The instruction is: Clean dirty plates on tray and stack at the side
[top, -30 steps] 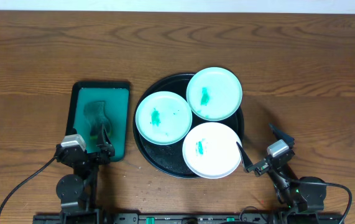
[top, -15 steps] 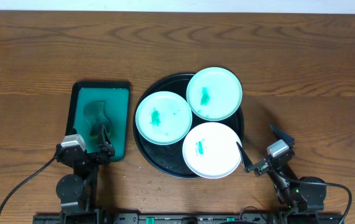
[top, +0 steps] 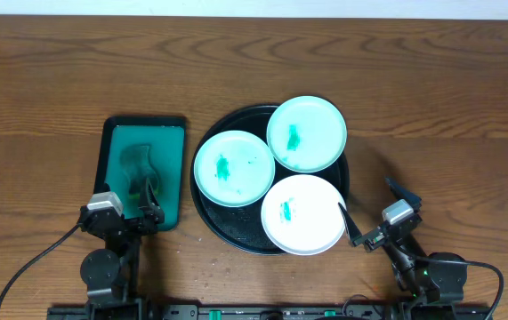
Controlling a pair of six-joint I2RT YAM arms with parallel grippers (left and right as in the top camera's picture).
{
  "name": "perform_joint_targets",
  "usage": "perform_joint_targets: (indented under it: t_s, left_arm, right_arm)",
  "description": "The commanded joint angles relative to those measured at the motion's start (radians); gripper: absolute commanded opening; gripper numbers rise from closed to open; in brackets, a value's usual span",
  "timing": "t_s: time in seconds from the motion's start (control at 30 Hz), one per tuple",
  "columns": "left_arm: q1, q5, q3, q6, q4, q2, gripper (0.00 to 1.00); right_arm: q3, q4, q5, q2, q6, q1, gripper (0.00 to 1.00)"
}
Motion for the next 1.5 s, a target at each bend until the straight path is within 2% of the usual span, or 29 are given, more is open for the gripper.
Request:
perform_joint_targets:
  t_s: [0.0, 0.33, 0.4, 0.47, 0.57, 0.7, 0.83, 0.9, 1.0, 1.1, 1.23, 1.33, 1.47]
  left_arm:
    - [0.006, 0.018, -0.012, 0.001, -0.042, 0.000, 0.82]
    - [0.006, 0.019, -0.012, 0.001, -0.039, 0.000, 0.82]
    - [0.006, 0.058, -0.012, -0.003, -0.032, 0.000, 0.82]
    - [0.006, 0.159, -0.003, -0.003, -0.020, 0.000, 0.82]
    - [0.006, 0.186, 0.029, -0.022, -0.024, 0.020, 0.82]
    - [0.006, 0.185, 0.127, -0.021, -0.026, 0.134, 0.82]
    - [0.006, 0.185, 0.311, -0.021, -0.080, 0.378, 0.82]
    - [0.006, 0.186, 0.433, -0.021, -0.147, 0.522, 0.82]
    - [0.006, 0.187, 0.668, -0.021, -0.330, 0.756, 0.82]
    - [0.006, 0.186, 0.936, -0.021, -0.594, 0.982, 0.82]
    - [0.006, 0.185, 1.205, -0.018, -0.901, 1.205, 0.82]
    - [0.006, 0.186, 1.302, -0.018, -1.053, 1.304, 0.82]
    - [0.006, 0.186, 1.313, -0.018, -1.186, 1.358, 0.82]
  right_arm:
    - [-0.002, -0.005, 0.003, -0.006, 0.010, 0.017, 0.99]
    - [-0.002, -0.005, 0.003, -0.006, 0.010, 0.017, 0.99]
    - [-0.002, -0.005, 0.003, -0.006, 0.010, 0.017, 0.99]
    - [-0.002, -0.005, 0.003, -0.006, 0.011, 0.017, 0.99]
    - [-0.002, -0.005, 0.003, -0.006, 0.010, 0.017, 0.99]
    - [-0.002, -0.005, 0.003, -0.006, 0.010, 0.017, 0.99]
    - [-0.002, -0.005, 0.003, -0.006, 0.010, 0.017, 0.99]
    - [-0.002, -0.005, 0.003, -0.006, 0.011, 0.017, 0.99]
    - [-0.002, -0.005, 0.003, -0.006, 0.010, 0.017, 0.99]
    - [-0.002, -0.005, 0.003, -0.006, 0.010, 0.017, 0.99]
    - [-0.001, -0.005, 0.031, -0.006, -0.010, 0.017, 0.99]
    - [-0.001, -0.005, 0.032, -0.006, -0.015, 0.017, 0.99]
    - [-0.001, -0.005, 0.032, -0.006, -0.015, 0.017, 0.99]
